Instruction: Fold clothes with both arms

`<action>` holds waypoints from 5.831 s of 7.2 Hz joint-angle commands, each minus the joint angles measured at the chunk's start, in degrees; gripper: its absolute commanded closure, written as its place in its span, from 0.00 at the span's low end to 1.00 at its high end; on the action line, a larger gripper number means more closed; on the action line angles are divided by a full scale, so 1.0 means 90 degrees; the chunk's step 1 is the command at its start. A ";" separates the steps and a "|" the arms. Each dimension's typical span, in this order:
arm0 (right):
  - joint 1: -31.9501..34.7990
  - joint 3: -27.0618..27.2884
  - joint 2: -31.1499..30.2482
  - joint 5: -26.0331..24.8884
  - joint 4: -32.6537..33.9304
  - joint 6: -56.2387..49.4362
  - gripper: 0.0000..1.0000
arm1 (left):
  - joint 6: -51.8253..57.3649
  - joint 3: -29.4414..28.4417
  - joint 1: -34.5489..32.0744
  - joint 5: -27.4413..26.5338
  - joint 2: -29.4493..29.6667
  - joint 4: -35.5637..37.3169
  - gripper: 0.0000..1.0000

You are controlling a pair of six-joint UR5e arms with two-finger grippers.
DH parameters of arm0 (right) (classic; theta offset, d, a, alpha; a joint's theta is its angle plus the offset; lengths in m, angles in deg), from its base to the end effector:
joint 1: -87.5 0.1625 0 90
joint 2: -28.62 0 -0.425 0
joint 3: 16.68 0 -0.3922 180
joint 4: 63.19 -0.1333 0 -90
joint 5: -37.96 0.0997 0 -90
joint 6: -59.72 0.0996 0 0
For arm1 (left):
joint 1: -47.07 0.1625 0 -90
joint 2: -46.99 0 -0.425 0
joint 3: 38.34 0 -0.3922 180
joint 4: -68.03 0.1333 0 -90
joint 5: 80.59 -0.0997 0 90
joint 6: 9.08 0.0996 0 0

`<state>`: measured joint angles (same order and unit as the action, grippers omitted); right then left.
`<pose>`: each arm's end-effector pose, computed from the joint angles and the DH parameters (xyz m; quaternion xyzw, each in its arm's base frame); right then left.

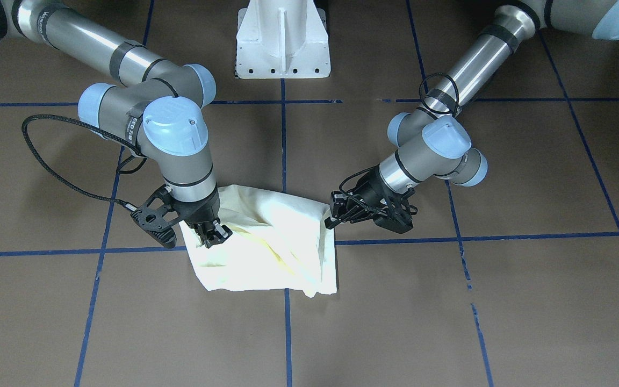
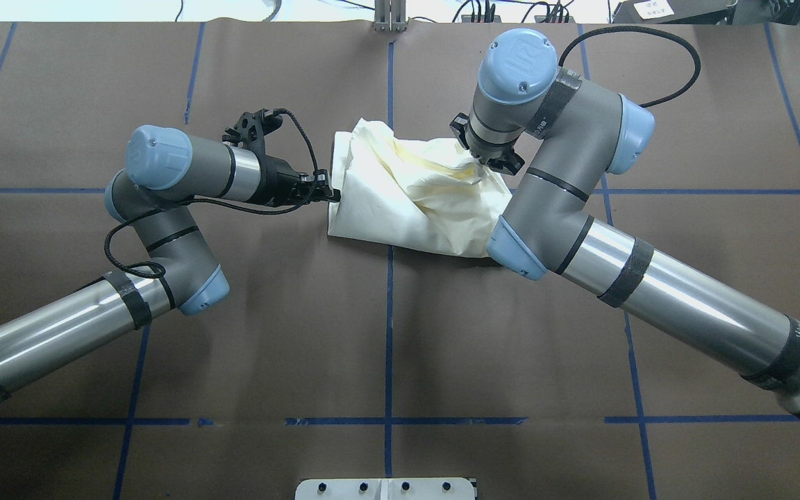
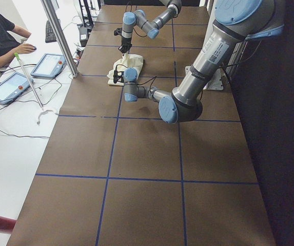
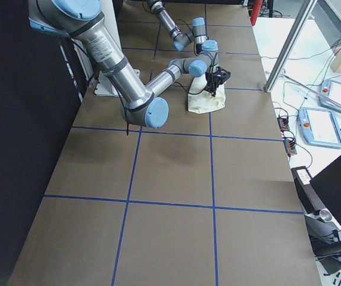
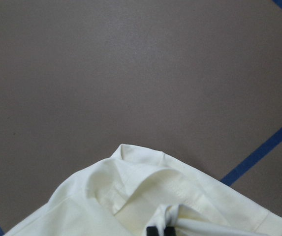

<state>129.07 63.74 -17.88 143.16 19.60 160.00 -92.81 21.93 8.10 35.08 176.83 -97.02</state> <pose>-0.4947 -0.5820 0.2587 -0.0253 -0.3687 0.3640 0.8550 0.5313 -0.5457 0.3282 0.1027 0.6719 -0.0579 0.7312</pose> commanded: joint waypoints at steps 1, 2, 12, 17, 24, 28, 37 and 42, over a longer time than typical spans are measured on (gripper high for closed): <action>0.0000 0.0000 0.0000 0.0001 -0.0010 0.0010 1.00 | -0.0051 -0.0153 0.0043 0.0019 0.0143 -0.0040 1.00; 0.0000 0.0010 0.0010 -0.0009 -0.0010 0.0010 1.00 | -0.0052 -0.0163 0.0188 0.0280 0.0115 -0.0128 1.00; 0.0799 -0.0020 0.0390 0.1119 0.0010 -0.0781 0.00 | -0.1976 0.0833 0.0160 0.1174 0.0014 -0.0730 1.00; 0.0352 0.0010 0.0342 0.0753 -0.0010 -0.0674 0.00 | -0.1722 0.0774 0.0724 0.0177 -0.0022 -0.0002 1.00; 0.0342 0.0010 0.0303 0.0753 -0.0019 -0.0684 0.00 | -0.1634 0.2339 0.0658 0.0126 -0.0814 0.1862 1.00; -0.0165 0.0320 0.0186 0.0724 -0.0010 -0.0355 0.62 | -0.1380 0.2561 0.0620 -0.0235 -0.0599 0.2381 1.00; 0.0455 -0.2049 0.0820 0.0419 -0.0761 -0.2778 1.00 | -0.1263 0.2747 0.0150 -0.0245 -0.0687 0.2401 1.00; 0.1354 -0.1693 0.0433 0.1451 -0.0752 -0.3416 1.00 | -0.1234 0.1408 0.0219 -0.0743 0.0420 0.2411 1.00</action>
<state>138.25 45.62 -11.40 151.91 12.74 131.83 -104.14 41.67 9.91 29.62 174.70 -75.34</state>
